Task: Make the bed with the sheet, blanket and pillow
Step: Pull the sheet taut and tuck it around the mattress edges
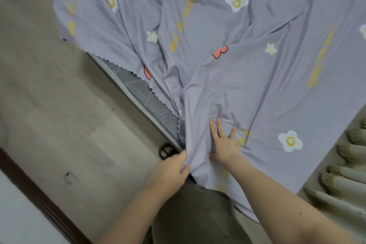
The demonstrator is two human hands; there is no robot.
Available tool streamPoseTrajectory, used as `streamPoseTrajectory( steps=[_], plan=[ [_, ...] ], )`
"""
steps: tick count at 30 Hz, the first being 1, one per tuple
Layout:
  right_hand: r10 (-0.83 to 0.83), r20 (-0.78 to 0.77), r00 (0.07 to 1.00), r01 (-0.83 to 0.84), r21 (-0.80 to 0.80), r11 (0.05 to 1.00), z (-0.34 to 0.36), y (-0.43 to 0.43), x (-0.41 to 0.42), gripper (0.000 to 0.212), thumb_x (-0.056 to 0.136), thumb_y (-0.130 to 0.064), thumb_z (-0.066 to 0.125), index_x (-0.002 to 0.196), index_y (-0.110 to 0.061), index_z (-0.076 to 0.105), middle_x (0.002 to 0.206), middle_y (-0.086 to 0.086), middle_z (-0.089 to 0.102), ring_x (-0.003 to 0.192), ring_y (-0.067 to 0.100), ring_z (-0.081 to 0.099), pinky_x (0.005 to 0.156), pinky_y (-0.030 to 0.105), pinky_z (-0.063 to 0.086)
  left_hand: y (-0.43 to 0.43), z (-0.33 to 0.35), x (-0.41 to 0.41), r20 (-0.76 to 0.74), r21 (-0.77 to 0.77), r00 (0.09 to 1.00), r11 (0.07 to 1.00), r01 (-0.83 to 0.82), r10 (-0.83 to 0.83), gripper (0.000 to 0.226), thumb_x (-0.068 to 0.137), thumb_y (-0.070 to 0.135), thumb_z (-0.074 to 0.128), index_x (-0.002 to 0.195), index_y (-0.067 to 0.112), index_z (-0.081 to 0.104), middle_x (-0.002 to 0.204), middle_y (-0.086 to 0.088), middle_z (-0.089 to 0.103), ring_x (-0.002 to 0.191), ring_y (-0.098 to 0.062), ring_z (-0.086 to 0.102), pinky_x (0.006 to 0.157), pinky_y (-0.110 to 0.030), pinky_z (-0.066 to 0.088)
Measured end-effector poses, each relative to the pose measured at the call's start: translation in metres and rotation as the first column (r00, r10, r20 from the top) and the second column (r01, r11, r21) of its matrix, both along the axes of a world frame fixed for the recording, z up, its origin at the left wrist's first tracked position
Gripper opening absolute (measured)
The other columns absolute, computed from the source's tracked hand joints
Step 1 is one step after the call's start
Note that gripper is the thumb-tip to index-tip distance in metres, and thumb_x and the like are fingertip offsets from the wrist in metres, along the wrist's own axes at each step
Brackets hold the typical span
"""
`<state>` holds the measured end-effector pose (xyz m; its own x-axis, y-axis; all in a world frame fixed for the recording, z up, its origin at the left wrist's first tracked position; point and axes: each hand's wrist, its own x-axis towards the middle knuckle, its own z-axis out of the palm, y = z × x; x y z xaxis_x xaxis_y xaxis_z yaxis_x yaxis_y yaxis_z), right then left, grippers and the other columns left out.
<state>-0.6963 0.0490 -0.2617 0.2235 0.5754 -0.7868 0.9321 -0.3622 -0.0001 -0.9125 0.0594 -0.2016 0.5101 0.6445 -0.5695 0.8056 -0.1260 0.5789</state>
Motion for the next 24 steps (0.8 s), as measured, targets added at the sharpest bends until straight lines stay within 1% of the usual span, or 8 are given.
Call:
streamPoseTrajectory(
  steps=[2, 4, 6, 9, 14, 19, 22, 24],
  plan=[
    [-0.007, 0.011, 1.0, 0.006, 0.099, 0.995, 0.015, 0.015, -0.001, 0.077, 0.088, -0.041, 0.055, 0.152, -0.025, 0.017, 0.16, 0.005, 0.016, 0.131, 0.046, 0.038, 0.096, 0.048, 0.045, -0.003, 0.006, 0.008, -0.032, 0.011, 0.993, 0.993, 0.114, -0.114, 0.037, 0.096, 0.037, 0.04, 0.13, 0.024, 0.037, 0.111, -0.008, 0.06, 0.101, -0.035, 0.058, 0.072, -0.037, 0.043],
    [-0.189, -0.038, 0.981, 0.191, 0.345, 0.919, 0.035, 0.037, -0.006, 0.036, 0.095, -0.038, 0.043, 0.116, -0.015, 0.061, 0.124, 0.017, 0.06, 0.103, 0.038, 0.062, 0.079, 0.04, 0.048, 0.002, 0.006, 0.013, -0.078, -0.002, 0.985, 0.988, 0.155, -0.155, 0.041, 0.097, 0.03, 0.038, 0.137, 0.021, 0.033, 0.112, -0.008, 0.06, 0.101, -0.034, 0.058, 0.069, -0.035, 0.036],
    [-0.293, -0.155, 0.943, 0.326, 0.599, 0.731, 0.052, 0.06, -0.017, 0.032, 0.097, -0.036, 0.041, 0.101, -0.015, 0.065, 0.104, 0.012, 0.066, 0.094, 0.033, 0.063, 0.075, 0.038, 0.048, 0.012, 0.007, 0.016, -0.058, -0.018, 0.982, 0.984, 0.18, -0.18, 0.035, 0.096, 0.029, 0.038, 0.13, 0.021, 0.037, 0.109, -0.007, 0.059, 0.099, -0.033, 0.058, 0.068, -0.035, 0.035],
    [0.004, -0.218, 0.976, 0.188, 0.85, 0.492, 0.067, 0.1, -0.052, 0.024, 0.092, -0.027, 0.054, 0.107, -0.01, 0.062, 0.105, 0.008, 0.059, 0.093, 0.023, 0.055, 0.077, 0.03, 0.044, 0.029, 0.009, 0.02, 0.055, -0.083, 0.966, 0.963, 0.256, -0.252, 0.023, 0.094, 0.034, 0.042, 0.111, 0.019, 0.042, 0.106, -0.007, 0.056, 0.097, -0.033, 0.056, 0.072, -0.038, 0.042],
    [-0.109, 0.006, 0.994, 0.095, 0.445, 0.891, 0.026, 0.149, -0.094, 0.046, 0.088, -0.035, 0.058, 0.123, -0.007, 0.047, 0.125, 0.01, 0.044, 0.118, 0.028, 0.041, 0.087, 0.039, 0.044, 0.063, 0.002, 0.014, 0.077, -0.154, 0.927, 0.914, 0.375, -0.368, 0.04, 0.094, 0.044, 0.044, 0.125, 0.02, 0.05, 0.125, -0.005, 0.054, 0.112, -0.026, 0.055, 0.09, -0.039, 0.045],
    [-0.261, -0.026, 0.965, 0.252, 0.371, 0.894, 0.026, 0.172, -0.107, 0.041, 0.086, -0.021, 0.052, 0.127, -0.017, 0.053, 0.126, 0.01, 0.052, 0.121, 0.03, 0.039, 0.091, 0.04, 0.03, 0.127, 0.013, -0.022, 0.034, -0.488, 0.974, 0.854, -0.18, 0.224, 0.033, 0.101, 0.036, 0.04, 0.106, 0.016, 0.065, 0.102, -0.004, 0.067, 0.085, -0.021, 0.065, 0.084, -0.036, 0.052],
    [-0.238, -0.264, 0.935, 0.336, 0.438, 0.833, 0.049, 0.196, -0.147, 0.038, 0.085, -0.027, 0.054, 0.122, -0.018, 0.058, 0.116, 0.012, 0.057, 0.115, 0.031, 0.044, 0.087, 0.039, 0.03, 0.181, 0.019, -0.045, -0.091, -0.618, 0.774, 0.573, -0.537, 0.627, 0.049, 0.098, 0.049, 0.032, 0.103, 0.016, 0.067, 0.086, 0.0, 0.073, 0.07, -0.017, 0.069, 0.059, -0.023, 0.055],
    [-0.248, -0.468, 0.848, 0.434, 0.347, 0.832, 0.064, 0.213, -0.179, 0.023, 0.09, -0.024, 0.052, 0.11, -0.014, 0.06, 0.112, 0.015, 0.062, 0.112, 0.033, 0.05, 0.089, 0.041, 0.033, 0.22, 0.02, -0.063, -0.115, -0.739, 0.579, 0.32, -0.593, 0.807, 0.058, 0.085, 0.066, 0.035, 0.101, 0.022, 0.068, 0.087, 0.001, 0.076, 0.076, -0.014, 0.072, 0.06, -0.024, 0.056]
  ],
)
